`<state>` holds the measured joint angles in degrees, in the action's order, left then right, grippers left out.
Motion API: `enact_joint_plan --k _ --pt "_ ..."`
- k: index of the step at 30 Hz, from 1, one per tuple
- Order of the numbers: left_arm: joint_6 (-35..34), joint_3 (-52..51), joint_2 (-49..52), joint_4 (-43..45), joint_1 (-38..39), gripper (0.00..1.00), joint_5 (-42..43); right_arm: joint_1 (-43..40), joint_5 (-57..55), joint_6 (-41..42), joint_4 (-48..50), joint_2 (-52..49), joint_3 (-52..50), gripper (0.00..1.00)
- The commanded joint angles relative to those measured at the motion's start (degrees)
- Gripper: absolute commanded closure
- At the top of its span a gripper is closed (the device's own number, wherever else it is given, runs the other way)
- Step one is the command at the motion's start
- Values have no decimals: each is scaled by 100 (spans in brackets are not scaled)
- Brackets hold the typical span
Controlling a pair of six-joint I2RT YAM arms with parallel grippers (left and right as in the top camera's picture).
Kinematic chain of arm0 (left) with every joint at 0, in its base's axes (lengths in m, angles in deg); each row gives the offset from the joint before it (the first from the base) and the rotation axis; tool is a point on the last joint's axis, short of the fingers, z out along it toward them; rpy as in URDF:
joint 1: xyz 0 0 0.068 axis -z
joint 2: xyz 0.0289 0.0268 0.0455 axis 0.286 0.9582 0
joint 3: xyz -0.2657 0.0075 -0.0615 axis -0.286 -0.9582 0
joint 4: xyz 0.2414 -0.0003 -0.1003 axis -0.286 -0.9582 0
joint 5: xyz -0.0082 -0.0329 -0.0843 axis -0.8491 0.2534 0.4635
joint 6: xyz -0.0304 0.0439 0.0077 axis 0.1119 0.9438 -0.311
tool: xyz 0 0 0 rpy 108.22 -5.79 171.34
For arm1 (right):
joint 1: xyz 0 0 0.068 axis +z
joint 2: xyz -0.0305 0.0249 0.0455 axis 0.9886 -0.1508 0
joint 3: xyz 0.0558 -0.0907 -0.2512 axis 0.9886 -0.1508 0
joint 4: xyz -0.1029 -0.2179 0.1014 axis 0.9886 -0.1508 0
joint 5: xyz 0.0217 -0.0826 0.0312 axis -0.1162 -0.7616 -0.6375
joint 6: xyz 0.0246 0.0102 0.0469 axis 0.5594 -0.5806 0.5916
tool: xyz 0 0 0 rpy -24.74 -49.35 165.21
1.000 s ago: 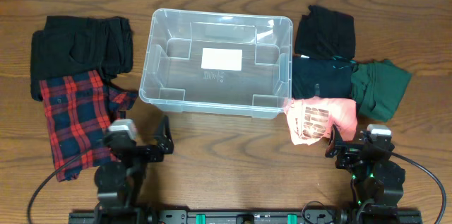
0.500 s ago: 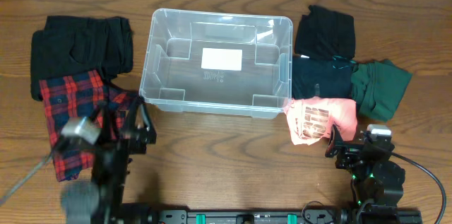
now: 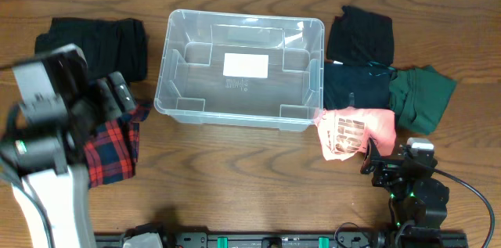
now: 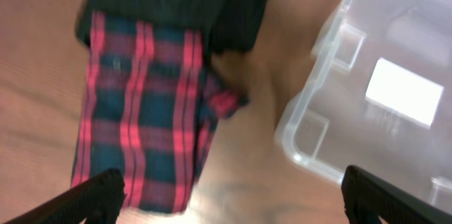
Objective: Pack container
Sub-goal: 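Reach the left gripper to the plaid shirt and grasp it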
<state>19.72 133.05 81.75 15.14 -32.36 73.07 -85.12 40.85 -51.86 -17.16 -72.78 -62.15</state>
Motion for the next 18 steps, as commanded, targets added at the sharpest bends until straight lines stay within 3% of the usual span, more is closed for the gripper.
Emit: enact_joint_plan --k 1,10,14,18 --pt "437 225 592 -278 -852 2 739 -26 -57 52 4 26 -15 1" --pt "337 225 2090 -503 -3862 2 2041 -26 -57 52 4 26 -15 1" --pt "651 225 2743 -404 -4500 2 2041 -26 -57 52 4 26 -15 1" --pt "986 225 3309 20 -4671 2 2070 -26 -57 52 4 26 -15 1"
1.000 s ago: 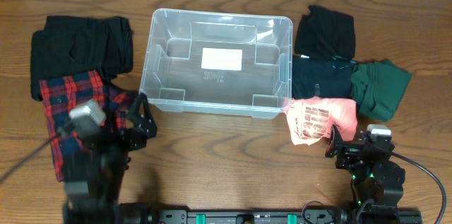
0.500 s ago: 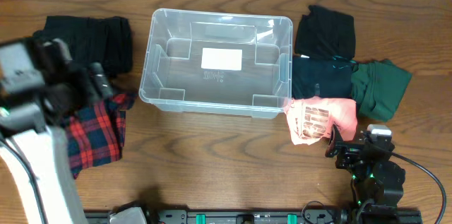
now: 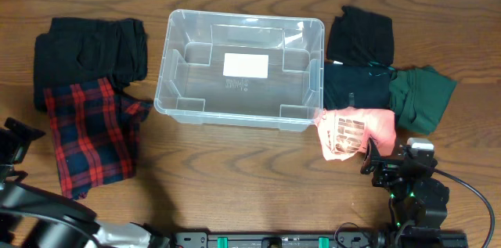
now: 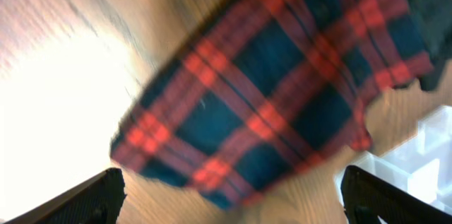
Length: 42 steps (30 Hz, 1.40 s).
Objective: Pack container
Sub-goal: 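Reach the left gripper to the plaid shirt and grasp it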
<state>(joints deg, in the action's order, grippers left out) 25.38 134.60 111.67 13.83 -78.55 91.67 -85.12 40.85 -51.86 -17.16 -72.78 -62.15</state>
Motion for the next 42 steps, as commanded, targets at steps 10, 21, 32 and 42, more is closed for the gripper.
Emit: enact_joint_plan --k 10,21,32,42 --pt "1622 70 1419 935 -46 2 1156 -26 -57 52 4 26 -15 1" --pt "2048 70 2444 1193 4 0 1235 -26 -57 52 4 26 -15 1" --pt "2594 63 2614 1213 485 25 1779 -26 -57 52 4 26 -15 1" --pt "2568 59 2601 896 662 94 1499 -26 -57 52 4 26 -15 1"
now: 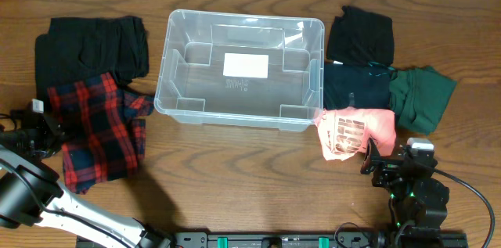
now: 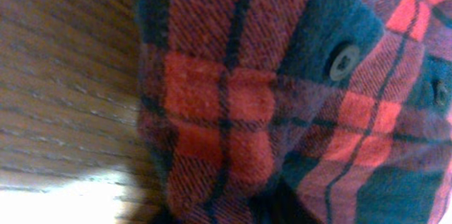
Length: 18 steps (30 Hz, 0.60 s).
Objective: Pack container
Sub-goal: 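Reach the left gripper to the plaid shirt and grasp it, then lift the plaid shirt with the left gripper and lower it into the bin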
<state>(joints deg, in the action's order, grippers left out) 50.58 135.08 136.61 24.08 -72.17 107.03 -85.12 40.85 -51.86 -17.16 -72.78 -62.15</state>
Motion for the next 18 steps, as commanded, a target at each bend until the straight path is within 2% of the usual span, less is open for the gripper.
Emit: enact_joint_plan --k 1,4,12,18 --pt "-46 13 81 -201 22 94 -26 -26 -57 52 4 26 -15 1" --pt "-319 42 -92 -459 24 94 87 -26 -57 52 4 26 -15 1" --pt "-153 999 -1410 -2098 37 94 1311 -26 -57 52 4 26 -15 1" --pt "-162 1604 -2922 -2044 385 94 2000 -26 -57 52 4 26 -15 1"
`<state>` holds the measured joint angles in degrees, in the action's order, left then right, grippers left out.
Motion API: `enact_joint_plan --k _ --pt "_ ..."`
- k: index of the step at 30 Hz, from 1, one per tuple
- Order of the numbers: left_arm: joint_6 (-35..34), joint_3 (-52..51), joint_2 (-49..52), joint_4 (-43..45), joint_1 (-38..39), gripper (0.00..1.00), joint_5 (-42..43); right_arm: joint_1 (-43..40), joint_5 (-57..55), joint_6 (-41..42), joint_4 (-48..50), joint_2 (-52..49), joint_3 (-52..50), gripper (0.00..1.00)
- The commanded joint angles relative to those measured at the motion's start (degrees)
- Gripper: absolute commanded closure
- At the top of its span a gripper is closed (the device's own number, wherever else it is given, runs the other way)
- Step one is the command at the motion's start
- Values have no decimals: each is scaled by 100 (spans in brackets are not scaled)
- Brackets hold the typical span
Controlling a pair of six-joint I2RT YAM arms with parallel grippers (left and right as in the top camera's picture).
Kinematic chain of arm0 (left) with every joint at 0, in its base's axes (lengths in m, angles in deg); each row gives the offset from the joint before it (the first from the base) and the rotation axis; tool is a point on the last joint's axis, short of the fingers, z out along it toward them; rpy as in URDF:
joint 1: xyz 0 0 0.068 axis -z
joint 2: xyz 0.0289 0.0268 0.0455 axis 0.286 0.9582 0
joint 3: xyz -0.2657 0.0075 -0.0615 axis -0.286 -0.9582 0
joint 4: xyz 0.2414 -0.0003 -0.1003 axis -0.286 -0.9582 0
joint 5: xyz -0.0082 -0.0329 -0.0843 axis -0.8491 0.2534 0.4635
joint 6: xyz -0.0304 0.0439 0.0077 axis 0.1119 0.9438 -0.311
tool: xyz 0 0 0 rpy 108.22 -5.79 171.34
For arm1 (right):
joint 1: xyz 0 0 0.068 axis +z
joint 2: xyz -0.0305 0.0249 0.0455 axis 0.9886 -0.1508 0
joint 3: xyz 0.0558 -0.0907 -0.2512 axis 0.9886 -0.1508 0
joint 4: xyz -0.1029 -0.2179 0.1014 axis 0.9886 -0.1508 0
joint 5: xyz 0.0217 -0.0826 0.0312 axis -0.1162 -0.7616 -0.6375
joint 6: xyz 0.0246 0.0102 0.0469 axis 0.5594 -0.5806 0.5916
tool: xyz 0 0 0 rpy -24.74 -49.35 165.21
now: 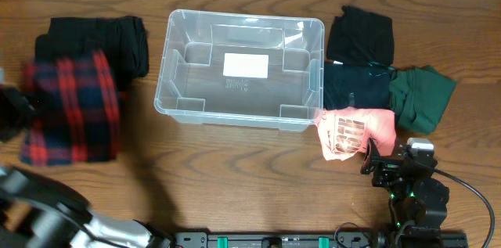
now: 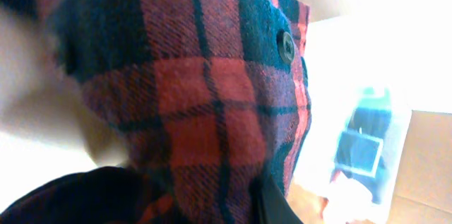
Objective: Pack container
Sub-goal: 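Lift the plaid shirt with the left gripper and lower it into the bin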
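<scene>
The red-and-navy plaid shirt [image 1: 74, 107] is off the table at the far left, blurred in the overhead view. My left gripper [image 1: 12, 115] is shut on its left edge. In the left wrist view the plaid cloth [image 2: 205, 104] fills the frame and runs down between my fingers, which are mostly hidden. The clear plastic container [image 1: 235, 115] stands empty at the middle, apart from the shirt; it also shows faintly as the container [image 2: 360, 146] behind the cloth. My right gripper [image 1: 369, 158] rests low at the right, beside a pink shirt [image 1: 356, 132].
A black garment [image 1: 94, 33] lies at the back left, partly under the plaid shirt. Right of the container lie a black piece [image 1: 360, 35], a dark teal piece [image 1: 356, 88] and a green piece [image 1: 421, 95].
The plaid shirt lay bunched on the table with my left gripper at its left edge. Now it is raised and has shifted left and back, held in that gripper.
My left arm was first over the plaid shirt with its gripper open. Then it was at the table's left edge, the shirt lying flat. Then the gripper was pressed into the shirt's left edge. Now the shirt hangs from it. The right arm stayed still.
</scene>
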<state>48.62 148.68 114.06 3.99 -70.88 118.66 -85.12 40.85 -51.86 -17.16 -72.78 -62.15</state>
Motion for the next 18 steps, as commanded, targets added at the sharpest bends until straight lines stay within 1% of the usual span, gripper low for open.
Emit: enact_joint_plan --k 1,3,5,8,11,13,15,18 --pt "22 256 -938 76 424 94 970 -26 -57 52 4 26 -15 1" --pt "-57 254 -1351 286 813 94 1274 -26 -57 52 4 26 -15 1" --pt "-339 254 -1657 588 1331 94 1464 -26 -57 52 4 26 -15 1" --pt "-1099 254 -1884 1259 2302 94 1484 -26 -57 52 4 26 -15 1" --pt "-1888 229 -1864 2175 3467 95 1360 -26 -57 52 4 26 -15 1" --pt "-2500 170 -1788 2723 4127 94 914 -26 -57 52 4 26 -15 1" --pt "-3062 79 -1663 3202 4806 94 216 -26 -57 52 4 26 -15 1" --pt "-3598 9 -1329 3580 5685 94 -680 -26 -57 52 4 26 -15 1"
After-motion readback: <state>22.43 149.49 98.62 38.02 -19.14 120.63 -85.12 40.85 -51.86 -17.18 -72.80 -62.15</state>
